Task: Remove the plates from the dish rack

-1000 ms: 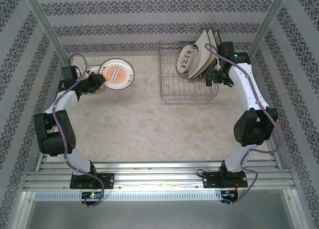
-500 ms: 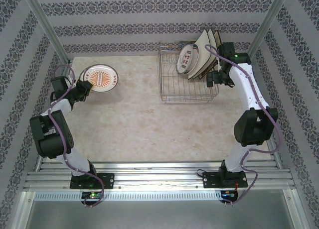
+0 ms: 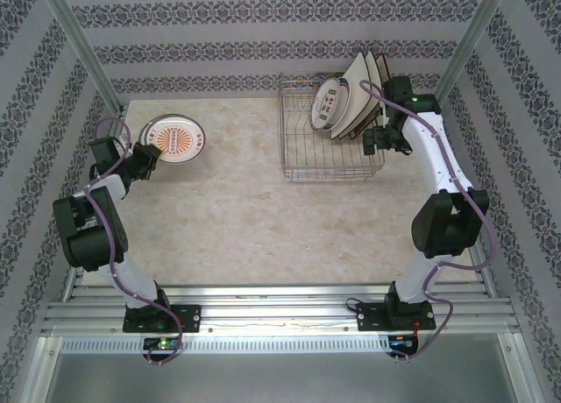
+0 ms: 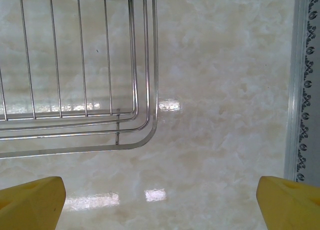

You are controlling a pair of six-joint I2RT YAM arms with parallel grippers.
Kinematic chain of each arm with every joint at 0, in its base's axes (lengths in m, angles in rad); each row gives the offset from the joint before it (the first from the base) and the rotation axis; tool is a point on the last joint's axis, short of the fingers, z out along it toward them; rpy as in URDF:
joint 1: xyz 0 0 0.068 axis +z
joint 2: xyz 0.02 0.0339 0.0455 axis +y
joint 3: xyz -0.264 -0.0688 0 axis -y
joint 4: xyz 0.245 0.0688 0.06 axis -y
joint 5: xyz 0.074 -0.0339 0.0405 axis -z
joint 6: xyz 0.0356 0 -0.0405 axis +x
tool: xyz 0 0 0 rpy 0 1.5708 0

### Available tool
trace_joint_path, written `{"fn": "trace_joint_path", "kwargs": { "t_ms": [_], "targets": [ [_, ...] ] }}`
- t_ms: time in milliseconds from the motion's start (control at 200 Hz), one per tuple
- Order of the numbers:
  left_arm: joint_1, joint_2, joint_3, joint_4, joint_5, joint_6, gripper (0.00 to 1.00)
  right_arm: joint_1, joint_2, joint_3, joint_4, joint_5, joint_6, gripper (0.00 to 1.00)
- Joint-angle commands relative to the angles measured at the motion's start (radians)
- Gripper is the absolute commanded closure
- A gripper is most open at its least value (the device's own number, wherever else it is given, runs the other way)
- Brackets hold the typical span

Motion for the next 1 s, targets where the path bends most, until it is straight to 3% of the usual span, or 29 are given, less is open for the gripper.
{"fn": "trace_joint_path", "kwargs": {
  "t_ms": [0,994],
  "targets": [
    [0.031,0.032,0.038,0.072,0.005,0.008,1.00,-0.012,-0.032,0.008,-0.017,0.034,-0.026,0.02],
    [0.050,0.255,0.245,0.007,-0.022,0.067,1.00,-0.011,-0.035,-0.012,-0.022,0.029,-0.031,0.02]
  ]
}}
